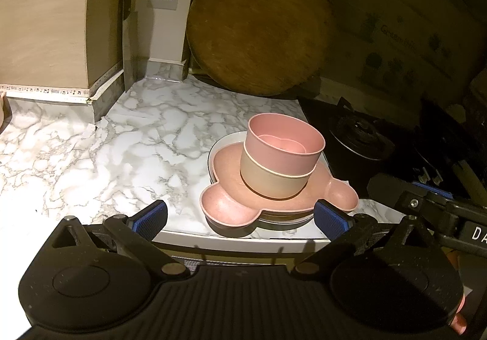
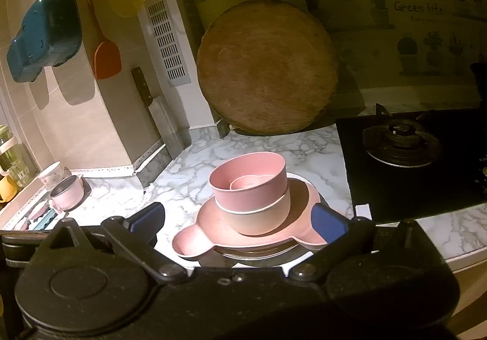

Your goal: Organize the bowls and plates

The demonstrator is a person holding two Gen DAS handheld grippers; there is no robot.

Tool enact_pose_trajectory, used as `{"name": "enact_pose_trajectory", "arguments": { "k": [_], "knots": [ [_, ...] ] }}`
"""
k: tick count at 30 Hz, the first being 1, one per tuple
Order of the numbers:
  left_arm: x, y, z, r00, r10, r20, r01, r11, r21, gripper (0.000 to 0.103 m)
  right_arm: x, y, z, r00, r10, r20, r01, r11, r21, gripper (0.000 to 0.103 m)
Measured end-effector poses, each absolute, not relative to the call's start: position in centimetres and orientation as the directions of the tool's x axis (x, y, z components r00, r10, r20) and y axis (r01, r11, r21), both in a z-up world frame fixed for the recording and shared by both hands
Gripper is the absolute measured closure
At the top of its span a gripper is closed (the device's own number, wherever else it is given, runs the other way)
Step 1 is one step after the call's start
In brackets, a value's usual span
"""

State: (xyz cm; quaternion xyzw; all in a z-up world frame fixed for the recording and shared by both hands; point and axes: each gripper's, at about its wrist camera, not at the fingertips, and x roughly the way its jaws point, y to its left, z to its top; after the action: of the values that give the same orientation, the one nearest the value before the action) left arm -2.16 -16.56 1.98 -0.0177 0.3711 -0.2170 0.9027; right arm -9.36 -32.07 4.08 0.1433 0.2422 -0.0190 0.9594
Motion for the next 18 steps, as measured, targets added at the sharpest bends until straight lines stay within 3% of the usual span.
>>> {"name": "enact_pose_trajectory", "arguments": {
  "k": [18],
  "knots": [
    [-1.77, -16.96, 1.95, 0.624, -0.424, -0.657, 0.405, 0.894, -0.192, 0.000, -8.96, -32.40, 3.89, 0.873, 0.006, -0.487, 0.141, 0.954, 0.265, 0.000]
  ]
}}
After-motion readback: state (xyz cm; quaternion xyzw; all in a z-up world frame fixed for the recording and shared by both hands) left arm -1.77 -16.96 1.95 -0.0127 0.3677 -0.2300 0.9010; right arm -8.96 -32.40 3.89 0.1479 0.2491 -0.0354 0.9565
